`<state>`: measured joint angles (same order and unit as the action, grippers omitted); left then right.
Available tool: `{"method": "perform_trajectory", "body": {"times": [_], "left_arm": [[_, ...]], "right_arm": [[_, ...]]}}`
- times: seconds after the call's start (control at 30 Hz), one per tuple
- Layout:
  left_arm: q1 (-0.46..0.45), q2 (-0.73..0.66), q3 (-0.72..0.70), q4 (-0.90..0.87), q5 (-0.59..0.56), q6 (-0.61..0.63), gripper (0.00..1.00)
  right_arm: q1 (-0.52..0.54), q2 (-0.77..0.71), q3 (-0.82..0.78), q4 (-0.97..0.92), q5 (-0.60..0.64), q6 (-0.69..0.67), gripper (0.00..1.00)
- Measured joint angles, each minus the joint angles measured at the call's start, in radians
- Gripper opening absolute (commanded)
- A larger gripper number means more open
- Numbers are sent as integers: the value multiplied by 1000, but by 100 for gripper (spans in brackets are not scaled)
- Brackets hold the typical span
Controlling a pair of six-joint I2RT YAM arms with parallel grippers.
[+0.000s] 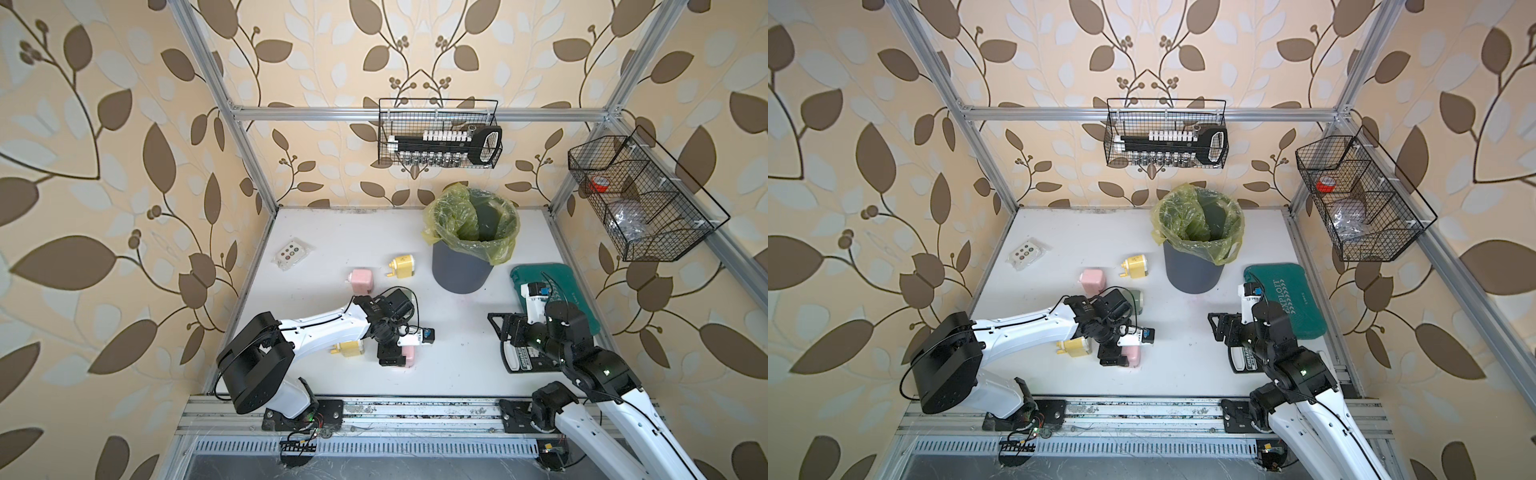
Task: Take out the pencil sharpener tray and clean the shavings
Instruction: Pick up the pencil sharpener from the center of the board.
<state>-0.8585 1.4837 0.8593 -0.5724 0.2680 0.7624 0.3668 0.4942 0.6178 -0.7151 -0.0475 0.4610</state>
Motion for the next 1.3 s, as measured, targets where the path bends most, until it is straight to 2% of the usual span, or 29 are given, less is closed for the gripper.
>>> {"method": "perform_trajectory", "body": {"times": [0.17, 0.3, 0.53, 0.7, 0.83, 1.07, 1.2, 1.3], "left_arm": [[0, 1, -14, 5, -13, 2, 79], [0, 1, -22, 10, -14, 4, 72], [-13, 0, -29, 21, -11, -3, 63], [-22, -2, -35, 31, -10, -3, 56], [-34, -3, -37, 41, -10, -8, 43], [-40, -3, -34, 34, -12, -10, 0], [-40, -54, -26, 2, -13, -19, 0], [-40, -172, -23, -8, -7, -29, 0]], "right_arm": [[0, 6, 0, 0, 0, 3, 84], [6, 6, 0, 0, -1, 2, 92], [7, -10, 0, 7, -9, 2, 93], [11, -25, 0, 6, 47, 36, 93], [11, -29, 0, 3, 68, 42, 92], [11, -50, 14, 2, 43, 1, 81], [11, -85, 29, 26, 41, -71, 84], [11, -100, 34, 80, -3, -143, 86]]}}
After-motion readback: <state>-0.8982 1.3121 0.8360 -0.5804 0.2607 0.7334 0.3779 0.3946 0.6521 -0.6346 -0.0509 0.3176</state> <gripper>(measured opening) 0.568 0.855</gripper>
